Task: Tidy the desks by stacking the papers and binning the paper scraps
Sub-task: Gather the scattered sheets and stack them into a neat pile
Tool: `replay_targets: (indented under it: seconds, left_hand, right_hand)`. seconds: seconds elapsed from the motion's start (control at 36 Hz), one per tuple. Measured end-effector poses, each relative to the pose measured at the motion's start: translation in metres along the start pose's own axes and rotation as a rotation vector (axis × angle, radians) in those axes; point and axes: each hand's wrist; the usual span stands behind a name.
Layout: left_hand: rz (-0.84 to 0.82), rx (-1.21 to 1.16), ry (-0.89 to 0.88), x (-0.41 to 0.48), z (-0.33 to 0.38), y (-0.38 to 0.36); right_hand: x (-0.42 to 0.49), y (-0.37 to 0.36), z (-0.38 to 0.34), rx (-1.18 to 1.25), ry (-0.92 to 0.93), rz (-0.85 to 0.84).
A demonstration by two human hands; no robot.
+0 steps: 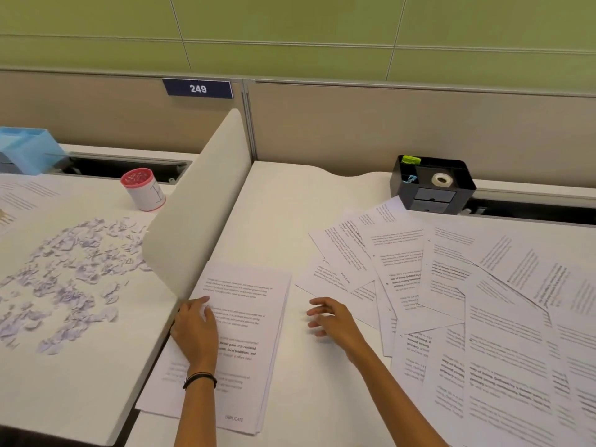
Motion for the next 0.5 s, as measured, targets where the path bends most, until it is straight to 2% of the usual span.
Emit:
replay_targets:
  seconds: [0.28,0.5]
  left_hand:
    - [-0.153,-0.085,-0.121,-0.033,0.048,-0.037]
    - [-0.232,-0.158,-0.206,-0.064,0.099,-0.058]
  right_hand:
    - [-0.009,0.072,0.003,-0.006,0.155,0.141]
    - [-0.026,0.147,0.023,-0.140,0.439,0.342]
Point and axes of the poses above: each hand's wrist, its own x-axis towards the middle knuckle, its own y-axis out of the back of the hand, z = x × y, and after that the axes turned 6 degrees about x, right-handed
